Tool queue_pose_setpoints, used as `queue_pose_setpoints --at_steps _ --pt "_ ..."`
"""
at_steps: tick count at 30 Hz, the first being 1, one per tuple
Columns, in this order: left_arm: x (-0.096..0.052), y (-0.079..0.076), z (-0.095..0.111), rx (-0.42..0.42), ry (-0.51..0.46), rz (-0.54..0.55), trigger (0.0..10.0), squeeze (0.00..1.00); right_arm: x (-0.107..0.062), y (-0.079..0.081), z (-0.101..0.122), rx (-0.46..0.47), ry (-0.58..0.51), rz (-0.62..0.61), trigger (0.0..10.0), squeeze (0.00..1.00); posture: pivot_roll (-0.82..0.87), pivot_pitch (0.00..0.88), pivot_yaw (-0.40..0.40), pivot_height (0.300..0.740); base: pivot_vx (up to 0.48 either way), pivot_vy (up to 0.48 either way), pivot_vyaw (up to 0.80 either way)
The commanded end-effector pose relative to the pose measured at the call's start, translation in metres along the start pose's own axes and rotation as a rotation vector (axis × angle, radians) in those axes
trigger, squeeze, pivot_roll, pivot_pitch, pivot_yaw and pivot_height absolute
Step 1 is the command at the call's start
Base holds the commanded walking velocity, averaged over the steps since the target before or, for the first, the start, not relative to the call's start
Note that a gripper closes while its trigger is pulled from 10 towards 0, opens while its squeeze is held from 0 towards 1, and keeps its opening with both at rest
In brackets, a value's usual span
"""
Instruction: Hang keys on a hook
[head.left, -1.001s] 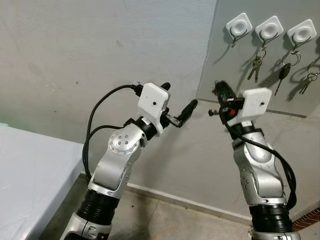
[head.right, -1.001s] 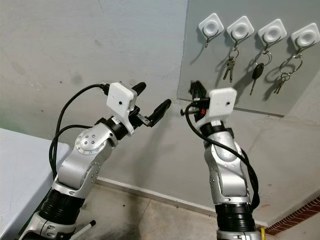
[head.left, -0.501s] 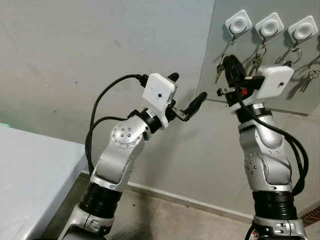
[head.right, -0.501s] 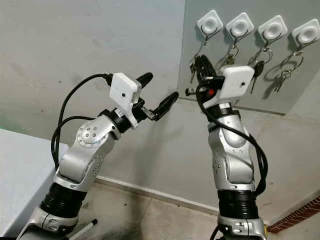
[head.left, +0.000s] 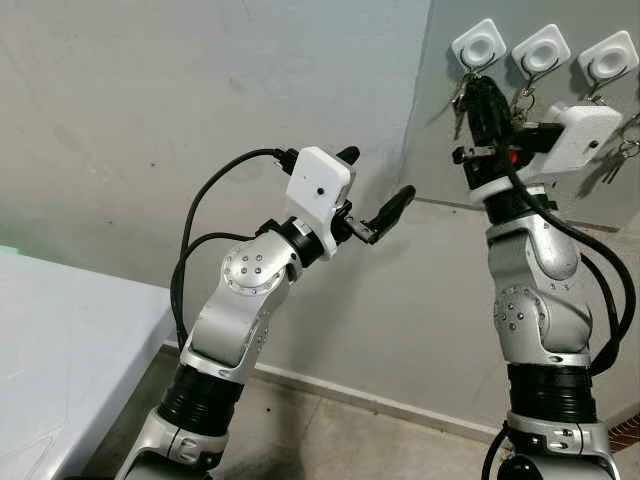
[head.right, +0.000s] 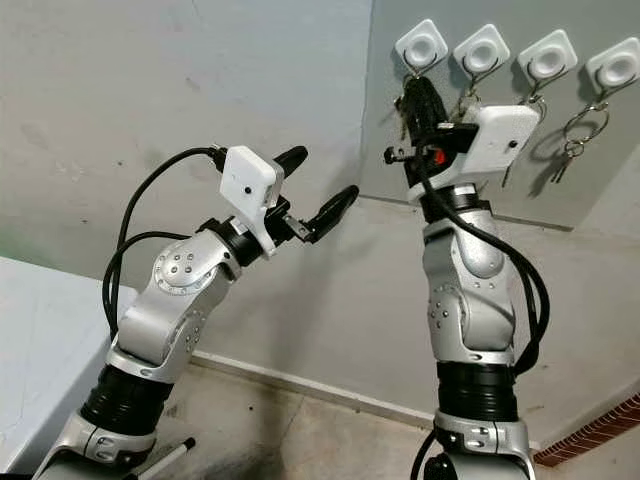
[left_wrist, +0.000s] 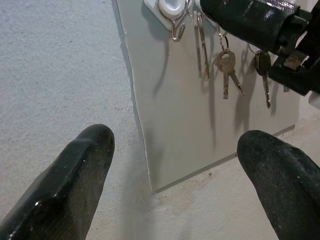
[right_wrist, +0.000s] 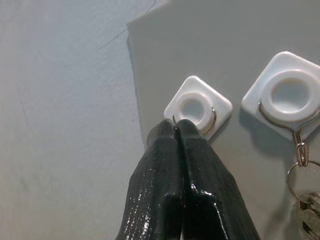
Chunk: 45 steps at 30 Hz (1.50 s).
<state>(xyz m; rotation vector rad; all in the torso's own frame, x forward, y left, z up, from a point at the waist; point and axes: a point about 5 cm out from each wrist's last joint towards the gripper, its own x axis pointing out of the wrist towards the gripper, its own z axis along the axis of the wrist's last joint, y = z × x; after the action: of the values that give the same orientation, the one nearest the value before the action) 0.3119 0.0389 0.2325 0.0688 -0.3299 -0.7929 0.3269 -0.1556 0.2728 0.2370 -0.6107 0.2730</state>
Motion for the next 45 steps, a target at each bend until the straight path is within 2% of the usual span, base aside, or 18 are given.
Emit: queue_pose_setpoints --at_steps 1,3,12,19,25,27,33,45 --pt "0.000 0.002 0.007 0.012 -0.019 0.003 10.0 0.00 0.002 0.000 0.000 0.060 0.005 -0.023 10.0 0.00 -0.06 0.047 0.053 0.740 0.000 0.000 0.00" --pt "0.000 0.002 0.007 0.013 -0.018 0.006 10.0 0.00 0.000 -0.003 -0.004 0.106 0.020 -0.053 10.0 0.00 -0.06 0.048 0.053 0.740 0.000 0.000 0.00" --pt "-0.002 0.005 0.007 0.011 -0.016 0.015 10.0 0.00 -0.011 -0.018 -0.030 0.131 0.171 -0.190 10.0 0.00 -0.06 0.064 0.060 0.740 0.000 0.000 0.00" --pt "-0.002 0.006 0.007 0.005 -0.014 0.022 10.0 0.00 -0.015 -0.016 -0.035 0.149 0.193 -0.203 10.0 0.00 -0.06 0.068 0.063 0.740 0.000 0.000 0.00" --pt "-0.002 0.008 0.007 0.006 -0.014 0.030 10.0 0.00 -0.016 -0.004 -0.030 0.139 0.163 -0.088 10.0 0.00 -0.06 0.071 0.062 0.740 0.000 0.000 0.00" --pt "-0.003 0.008 0.007 0.007 -0.012 0.035 10.0 0.00 -0.015 0.003 -0.025 0.164 0.131 -0.035 10.0 0.00 -0.06 0.072 0.062 0.740 0.000 0.000 0.00" --pt "-0.003 0.008 0.008 0.003 -0.013 0.034 10.0 0.00 -0.008 0.011 -0.012 0.186 0.054 0.021 10.0 0.00 -0.05 0.072 0.063 0.740 0.000 0.000 0.00" --pt "-0.003 0.008 0.008 0.003 -0.012 0.029 10.0 0.00 0.005 0.008 0.006 0.204 -0.028 0.025 10.0 0.00 -0.05 0.075 0.066 0.740 0.000 0.000 0.00"
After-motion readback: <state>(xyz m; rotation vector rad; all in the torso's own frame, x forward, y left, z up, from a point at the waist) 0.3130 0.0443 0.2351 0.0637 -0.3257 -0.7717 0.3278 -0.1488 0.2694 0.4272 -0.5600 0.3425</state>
